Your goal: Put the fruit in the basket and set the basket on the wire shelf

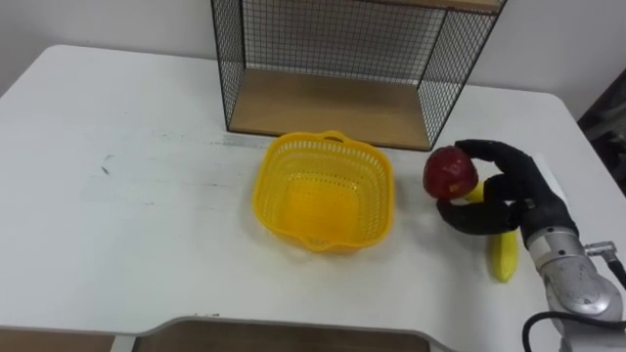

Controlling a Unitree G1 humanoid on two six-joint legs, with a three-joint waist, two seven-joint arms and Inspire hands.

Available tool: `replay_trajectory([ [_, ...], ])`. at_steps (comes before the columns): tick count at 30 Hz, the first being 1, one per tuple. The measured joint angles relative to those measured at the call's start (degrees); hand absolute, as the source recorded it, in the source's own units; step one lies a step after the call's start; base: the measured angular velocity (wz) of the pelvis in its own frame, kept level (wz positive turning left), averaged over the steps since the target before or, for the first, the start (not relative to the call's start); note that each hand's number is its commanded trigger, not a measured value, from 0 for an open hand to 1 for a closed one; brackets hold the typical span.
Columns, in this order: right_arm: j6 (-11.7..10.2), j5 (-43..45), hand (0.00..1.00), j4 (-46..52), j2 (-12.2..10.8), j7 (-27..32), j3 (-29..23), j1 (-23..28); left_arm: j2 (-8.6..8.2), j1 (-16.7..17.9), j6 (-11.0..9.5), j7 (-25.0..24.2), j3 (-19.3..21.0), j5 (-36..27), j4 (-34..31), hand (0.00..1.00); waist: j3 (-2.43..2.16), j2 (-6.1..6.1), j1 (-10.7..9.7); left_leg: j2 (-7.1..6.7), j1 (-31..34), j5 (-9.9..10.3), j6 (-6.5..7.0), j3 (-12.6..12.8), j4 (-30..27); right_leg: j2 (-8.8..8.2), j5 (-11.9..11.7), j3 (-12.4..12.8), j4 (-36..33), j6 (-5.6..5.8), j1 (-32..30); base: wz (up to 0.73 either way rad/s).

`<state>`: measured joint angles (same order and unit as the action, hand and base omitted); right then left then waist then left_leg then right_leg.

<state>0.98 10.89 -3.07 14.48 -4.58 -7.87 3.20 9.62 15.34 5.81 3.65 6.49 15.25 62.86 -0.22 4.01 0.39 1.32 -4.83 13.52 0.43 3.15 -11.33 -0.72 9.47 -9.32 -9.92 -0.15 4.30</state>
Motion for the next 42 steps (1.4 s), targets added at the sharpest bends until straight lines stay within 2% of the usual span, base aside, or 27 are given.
replay_trajectory([
  [10, 1.03, 0.62, 1.0, 4.95, 0.0, -2.56, 0.08, 0.31, 0.0, -0.25, -0.04, -0.01, -0.08, -0.05, -1.06, 0.0, 0.27, 0.26, -0.02, 0.01, -0.03, 0.0, 0.0, 0.01, 0.46, 0.03, 0.0, -0.07, 0.0, 0.0, 0.06, 0.0],
  [14, 1.07, 1.27, 1.0, 6.24, 0.0, -3.13, 0.14, 0.31, -0.01, -0.39, -0.11, 0.0, -1.11, -0.02, -1.03, 0.0, 0.28, 0.5, 0.04, 0.01, 0.25, 0.0, 0.0, -0.09, 0.56, 0.05, 0.0, -0.02, 0.01, 0.0, -0.32, 0.0],
  [19, 1.08, 1.85, 1.0, 6.75, 0.21, -3.2, 2.58, 0.28, 0.09, -1.2, -0.71, 0.86, -2.92, -0.08, 0.05, 0.0, 0.28, 0.57, 0.18, 0.01, 0.21, -0.01, 0.0, -0.03, 0.47, 0.04, 0.0, -0.07, 0.0, 0.0, -0.42, 0.0],
  [22, 1.08, 1.89, 1.0, 6.82, 0.21, -3.27, 4.71, 0.26, 0.11, -1.94, -0.92, 0.88, -4.45, -0.13, 1.15, 0.0, 0.28, 0.6, 0.62, 0.01, 0.18, -0.01, 0.0, -0.01, 0.38, 0.04, 0.0, 0.01, 0.01, 0.01, -0.47, -0.01],
  [24, 1.81, 2.52, 1.0, 8.16, 0.21, -4.12, 5.99, 0.26, 0.09, -2.5, -0.91, 0.78, -4.48, -0.06, 1.28, 0.0, 0.32, 0.62, 1.42, 0.02, 0.23, -0.01, 0.0, 0.21, 0.34, 0.04, 0.0, 0.1, 0.02, 0.01, -0.58, -0.04],
  [29, 2.23, 4.3, 1.0, 12.66, 0.21, -6.23, 9.17, 0.23, 0.13, -2.85, -0.91, 0.69, -4.47, -0.05, 1.29, 0.0, 0.39, 0.86, 1.71, 0.04, 0.25, -0.01, 0.0, 0.57, 0.4, 0.05, 0.0, -0.07, 0.02, 0.0, -0.56, 0.0],
  [32, 2.43, 4.62, 1.0, 12.92, 0.2, -7.49, 9.56, 0.16, 0.41, -3.23, -0.91, 0.69, -4.47, -0.05, 1.33, 0.0, 0.49, 1.28, 2.21, 0.04, 0.3, 0.0, 0.0, 0.58, 0.5, 0.04, -0.01, -0.13, -0.03, 0.0, -0.57, 0.0],
  [34, 3.2, 6.06, 1.0, 13.56, 0.07, -8.41, 9.59, 0.16, 0.47, -3.27, -0.83, 0.64, -4.48, -0.05, 1.31, 0.0, 0.35, 1.47, 2.71, 0.04, 0.29, 0.0, 0.01, 0.69, 0.57, 0.04, -0.05, -0.09, -0.04, 0.03, -0.57, 0.0],
  [36, 4.1, 7.37, 1.0, 14.65, -0.03, -9.22, 9.59, 0.16, 0.47, -3.26, -0.75, 0.55, -4.48, -0.05, 1.31, 0.0, 0.34, 1.44, 2.95, 0.04, 0.29, 0.0, 0.01, 0.72, 0.56, 0.04, -0.1, -0.1, -0.04, 0.04, -0.58, 0.0],
  [40, 4.14, 7.71, 1.0, 15.87, -0.06, -10.33, 9.77, 0.16, 0.47, -3.05, -0.73, 0.2, -4.47, -0.05, 1.31, 0.0, 0.29, 1.32, 3.12, 0.05, 0.25, 0.0, 0.0, 0.72, 0.38, 0.04, -0.1, -0.11, 0.0, 0.04, -0.53, 0.0],
  [41, 4.14, 7.71, 0.86, 15.86, -0.06, -10.57, 9.85, 0.16, 0.47, -3.05, -0.73, 0.15, -4.47, -0.05, 1.31, 0.0, 0.28, 1.3, 3.12, 0.05, 0.25, 0.0, 0.0, 0.72, 0.39, 0.04, -0.1, -0.11, 0.01, 0.04, -0.53, 0.0],
  [42, 4.14, 7.76, 0.26, 15.87, -0.09, -10.86, 10.13, 0.16, 0.47, -3.03, -0.73, 0.03, -4.46, -0.05, 1.32, 0.0, 0.29, 1.21, 3.17, 0.04, 0.25, 0.0, 0.0, 0.72, 0.4, 0.04, -0.11, -0.09, 0.03, 0.04, -0.53, 0.0],
])
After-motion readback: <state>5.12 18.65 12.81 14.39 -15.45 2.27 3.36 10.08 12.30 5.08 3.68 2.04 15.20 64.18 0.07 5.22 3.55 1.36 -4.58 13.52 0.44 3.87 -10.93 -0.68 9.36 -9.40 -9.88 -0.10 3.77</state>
